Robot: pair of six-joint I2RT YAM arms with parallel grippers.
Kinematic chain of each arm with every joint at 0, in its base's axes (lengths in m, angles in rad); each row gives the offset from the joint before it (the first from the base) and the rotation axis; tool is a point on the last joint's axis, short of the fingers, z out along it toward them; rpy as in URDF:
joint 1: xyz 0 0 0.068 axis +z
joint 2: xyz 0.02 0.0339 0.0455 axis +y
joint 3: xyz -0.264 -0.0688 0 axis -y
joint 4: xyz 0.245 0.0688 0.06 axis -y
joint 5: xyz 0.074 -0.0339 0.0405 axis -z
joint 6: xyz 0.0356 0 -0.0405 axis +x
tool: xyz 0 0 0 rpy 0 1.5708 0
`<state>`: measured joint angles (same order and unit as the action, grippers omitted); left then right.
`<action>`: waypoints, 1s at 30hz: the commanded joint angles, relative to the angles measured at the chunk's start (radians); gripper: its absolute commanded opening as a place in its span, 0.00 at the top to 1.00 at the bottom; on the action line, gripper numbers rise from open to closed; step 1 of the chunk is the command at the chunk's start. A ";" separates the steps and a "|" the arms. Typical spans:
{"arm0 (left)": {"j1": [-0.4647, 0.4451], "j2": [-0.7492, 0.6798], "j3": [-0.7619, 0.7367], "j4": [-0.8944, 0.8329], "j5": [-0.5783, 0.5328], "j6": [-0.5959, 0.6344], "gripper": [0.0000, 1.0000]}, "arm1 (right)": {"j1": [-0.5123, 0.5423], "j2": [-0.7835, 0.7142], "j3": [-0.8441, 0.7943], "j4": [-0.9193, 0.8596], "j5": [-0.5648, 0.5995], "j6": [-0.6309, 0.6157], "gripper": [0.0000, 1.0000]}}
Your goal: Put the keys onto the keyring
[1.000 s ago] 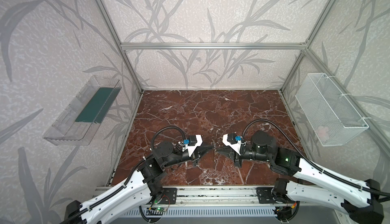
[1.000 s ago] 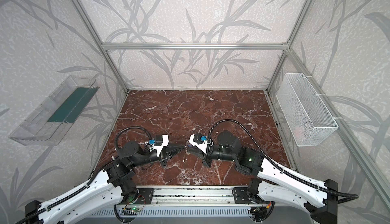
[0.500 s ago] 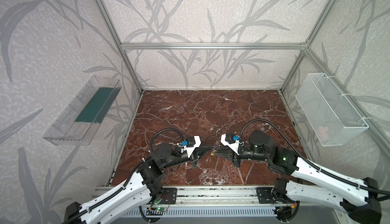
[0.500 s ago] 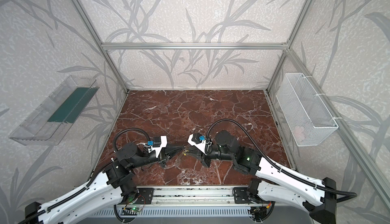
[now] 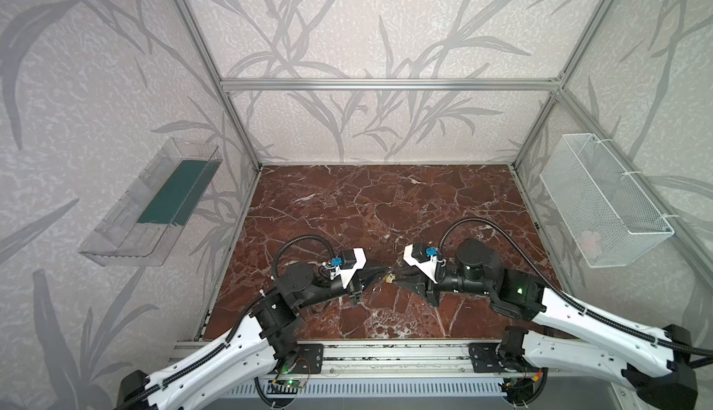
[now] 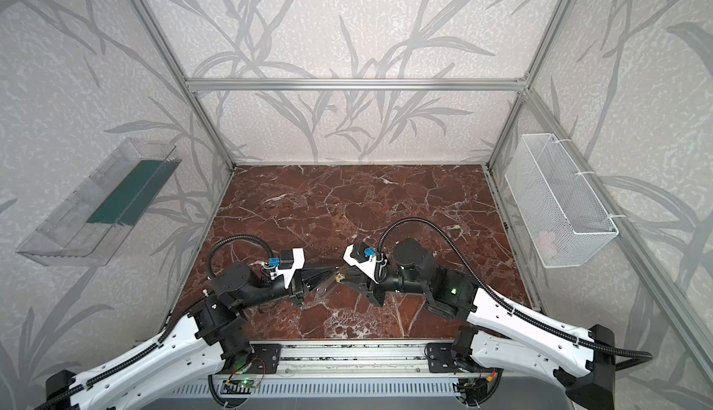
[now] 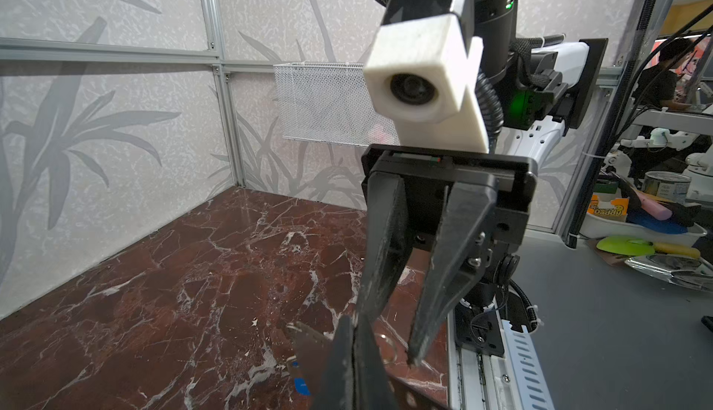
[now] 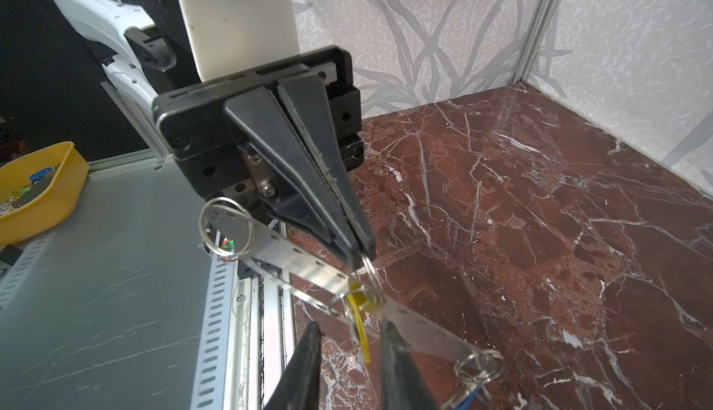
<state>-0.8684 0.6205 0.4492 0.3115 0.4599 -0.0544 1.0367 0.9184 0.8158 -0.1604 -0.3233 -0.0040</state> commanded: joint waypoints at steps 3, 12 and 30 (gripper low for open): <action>0.005 -0.008 -0.015 0.083 -0.021 -0.014 1.00 | 0.017 0.029 0.003 0.040 -0.008 0.019 0.72; 0.005 0.000 -0.020 0.102 -0.018 -0.018 1.00 | 0.023 0.036 0.000 0.079 0.021 0.025 0.76; 0.005 0.004 -0.022 0.121 -0.010 -0.030 1.00 | 0.024 0.083 0.030 0.082 -0.048 -0.037 0.96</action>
<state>-0.8684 0.6300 0.4335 0.3756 0.4461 -0.0727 1.0538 0.9962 0.8162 -0.0937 -0.3412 -0.0097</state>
